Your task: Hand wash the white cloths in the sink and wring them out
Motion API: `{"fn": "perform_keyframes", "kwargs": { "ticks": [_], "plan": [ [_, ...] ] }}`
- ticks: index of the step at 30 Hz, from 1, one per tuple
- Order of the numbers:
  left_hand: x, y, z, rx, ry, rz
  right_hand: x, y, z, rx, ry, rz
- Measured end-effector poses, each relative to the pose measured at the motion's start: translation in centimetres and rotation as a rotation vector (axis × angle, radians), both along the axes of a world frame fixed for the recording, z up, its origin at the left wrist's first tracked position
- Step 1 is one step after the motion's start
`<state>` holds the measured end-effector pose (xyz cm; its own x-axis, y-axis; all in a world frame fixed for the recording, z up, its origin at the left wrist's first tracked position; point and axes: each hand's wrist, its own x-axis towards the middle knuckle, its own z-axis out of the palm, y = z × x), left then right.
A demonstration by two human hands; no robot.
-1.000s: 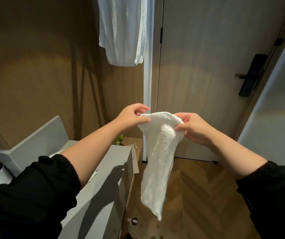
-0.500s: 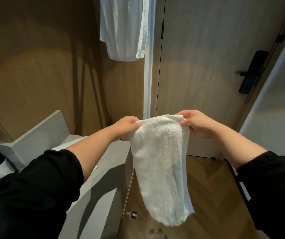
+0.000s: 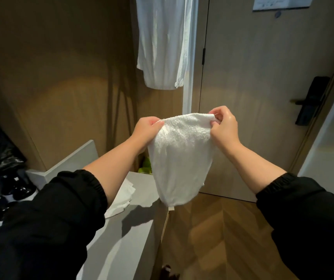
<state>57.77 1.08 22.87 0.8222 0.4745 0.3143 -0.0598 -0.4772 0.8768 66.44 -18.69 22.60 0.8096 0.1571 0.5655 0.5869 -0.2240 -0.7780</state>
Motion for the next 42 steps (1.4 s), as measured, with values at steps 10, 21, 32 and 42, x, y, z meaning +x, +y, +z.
{"fn": "perform_keyframes", "kwargs": {
  "ticks": [10,21,32,42],
  "plan": [
    [-3.8,9.4,3.5,-0.037,-0.045,0.216,0.2,12.2,2.9,0.161,0.023,0.202],
    [-4.2,21.1,1.7,0.277,0.237,0.572,4.1,27.9,-0.7,-0.103,0.104,0.479],
    [-6.8,22.7,-13.1,0.034,0.69,0.353,6.0,28.3,-15.3,-0.744,0.396,0.885],
    [-4.8,16.2,-25.3,0.463,0.944,0.535,0.3,28.3,-26.1,-1.058,-0.034,0.814]
  ]
}}
